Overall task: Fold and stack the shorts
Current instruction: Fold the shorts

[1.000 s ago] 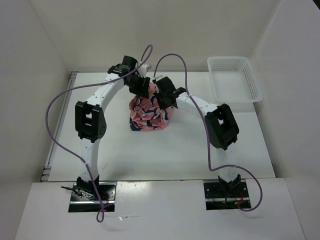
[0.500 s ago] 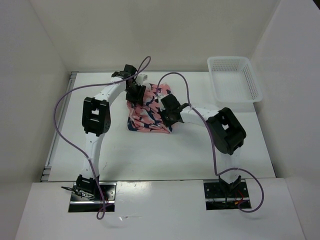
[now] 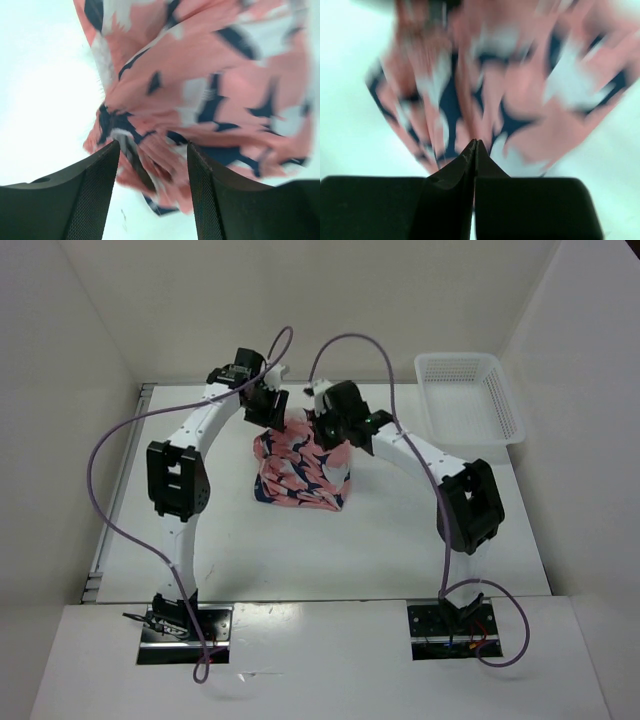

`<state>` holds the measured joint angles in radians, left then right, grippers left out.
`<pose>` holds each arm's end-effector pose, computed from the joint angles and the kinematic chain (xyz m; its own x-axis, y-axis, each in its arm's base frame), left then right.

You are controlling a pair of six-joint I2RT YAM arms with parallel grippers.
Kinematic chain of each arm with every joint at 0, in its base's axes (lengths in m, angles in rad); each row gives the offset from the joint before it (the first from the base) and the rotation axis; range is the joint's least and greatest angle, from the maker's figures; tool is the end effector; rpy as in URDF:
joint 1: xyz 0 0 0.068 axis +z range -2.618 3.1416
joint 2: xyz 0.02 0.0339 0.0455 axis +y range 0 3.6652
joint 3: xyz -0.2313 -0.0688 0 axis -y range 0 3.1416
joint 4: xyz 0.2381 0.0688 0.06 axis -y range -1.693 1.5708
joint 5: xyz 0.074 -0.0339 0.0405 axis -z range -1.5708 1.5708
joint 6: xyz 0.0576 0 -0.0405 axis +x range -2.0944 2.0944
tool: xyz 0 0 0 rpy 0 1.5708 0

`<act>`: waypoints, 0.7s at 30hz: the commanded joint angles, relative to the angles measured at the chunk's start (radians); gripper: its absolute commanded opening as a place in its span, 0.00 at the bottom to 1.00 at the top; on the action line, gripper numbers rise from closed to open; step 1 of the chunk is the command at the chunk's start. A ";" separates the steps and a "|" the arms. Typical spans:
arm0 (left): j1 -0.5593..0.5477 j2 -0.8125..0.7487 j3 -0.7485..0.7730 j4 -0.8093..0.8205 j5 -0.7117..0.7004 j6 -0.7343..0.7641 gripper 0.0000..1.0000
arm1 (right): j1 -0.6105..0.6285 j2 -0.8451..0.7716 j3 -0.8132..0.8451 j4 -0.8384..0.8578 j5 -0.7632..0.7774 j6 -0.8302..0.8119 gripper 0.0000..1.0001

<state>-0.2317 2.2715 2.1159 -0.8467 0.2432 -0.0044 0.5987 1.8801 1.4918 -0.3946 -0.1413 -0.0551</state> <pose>0.4675 -0.1245 0.2032 -0.8217 0.1895 -0.5375 0.3454 0.9157 -0.2053 0.3476 0.2470 0.2068 -0.5465 -0.4388 -0.7133 -0.6715 0.7385 0.0601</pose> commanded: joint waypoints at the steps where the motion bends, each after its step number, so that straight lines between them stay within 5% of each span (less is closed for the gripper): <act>1: -0.032 -0.171 0.004 -0.026 0.015 0.004 0.64 | -0.063 -0.003 0.131 0.069 -0.032 0.073 0.00; 13: -0.077 -0.244 -0.408 0.026 0.113 0.004 0.63 | -0.129 0.335 0.358 0.126 0.014 0.109 0.00; 21: -0.107 -0.164 -0.471 0.072 -0.060 0.004 0.63 | -0.168 0.501 0.502 0.138 0.095 0.179 0.00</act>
<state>-0.3248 2.0884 1.6619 -0.8158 0.2508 -0.0040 0.4572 2.3600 1.8954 -0.3008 -0.0978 0.0792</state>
